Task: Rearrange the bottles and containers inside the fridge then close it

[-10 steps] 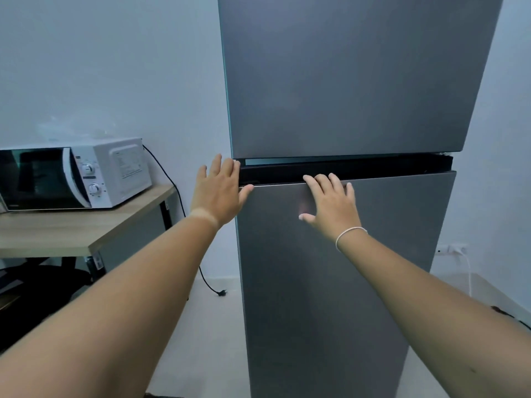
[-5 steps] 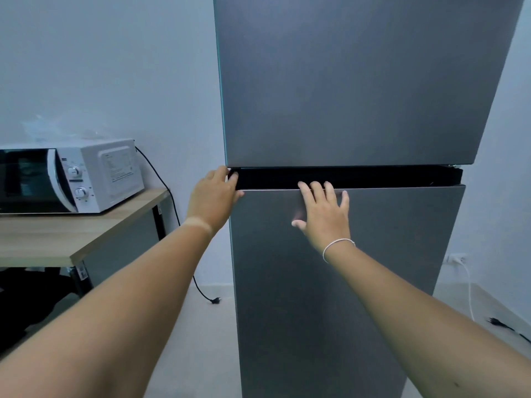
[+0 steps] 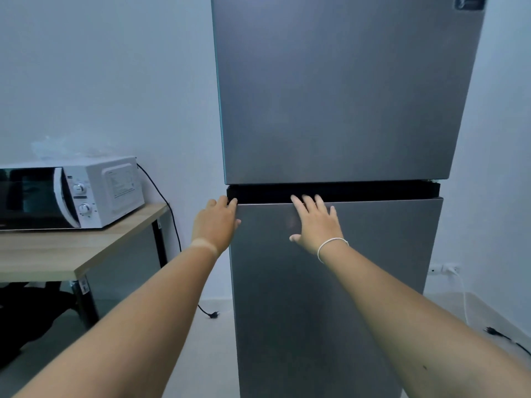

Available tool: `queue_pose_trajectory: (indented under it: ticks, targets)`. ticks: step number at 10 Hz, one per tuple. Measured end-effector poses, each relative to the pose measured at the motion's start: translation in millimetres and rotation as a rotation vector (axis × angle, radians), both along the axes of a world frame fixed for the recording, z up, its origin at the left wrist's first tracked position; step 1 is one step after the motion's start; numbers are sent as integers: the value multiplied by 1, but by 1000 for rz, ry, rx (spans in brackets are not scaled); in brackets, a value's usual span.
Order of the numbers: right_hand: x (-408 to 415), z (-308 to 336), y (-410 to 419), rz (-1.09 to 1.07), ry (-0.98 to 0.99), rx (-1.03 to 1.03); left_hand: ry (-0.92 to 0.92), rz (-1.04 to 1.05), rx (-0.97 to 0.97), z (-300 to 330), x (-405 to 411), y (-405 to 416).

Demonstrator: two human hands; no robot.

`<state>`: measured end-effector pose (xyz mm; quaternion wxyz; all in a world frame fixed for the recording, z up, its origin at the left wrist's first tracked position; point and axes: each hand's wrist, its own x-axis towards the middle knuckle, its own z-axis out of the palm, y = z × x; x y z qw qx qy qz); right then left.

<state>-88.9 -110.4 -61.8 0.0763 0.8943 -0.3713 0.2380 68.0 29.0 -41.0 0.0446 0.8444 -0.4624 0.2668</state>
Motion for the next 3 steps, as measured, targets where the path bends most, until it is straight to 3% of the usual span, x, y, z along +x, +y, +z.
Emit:
queue_pose_trajectory:
  ticks: [1,3]
  targets:
    - [-14,14,11,27,66,105,31,-20,17,10,-11,14]
    - [-47,37,34,37,41,111,30,-87,-21,44,-38,41]
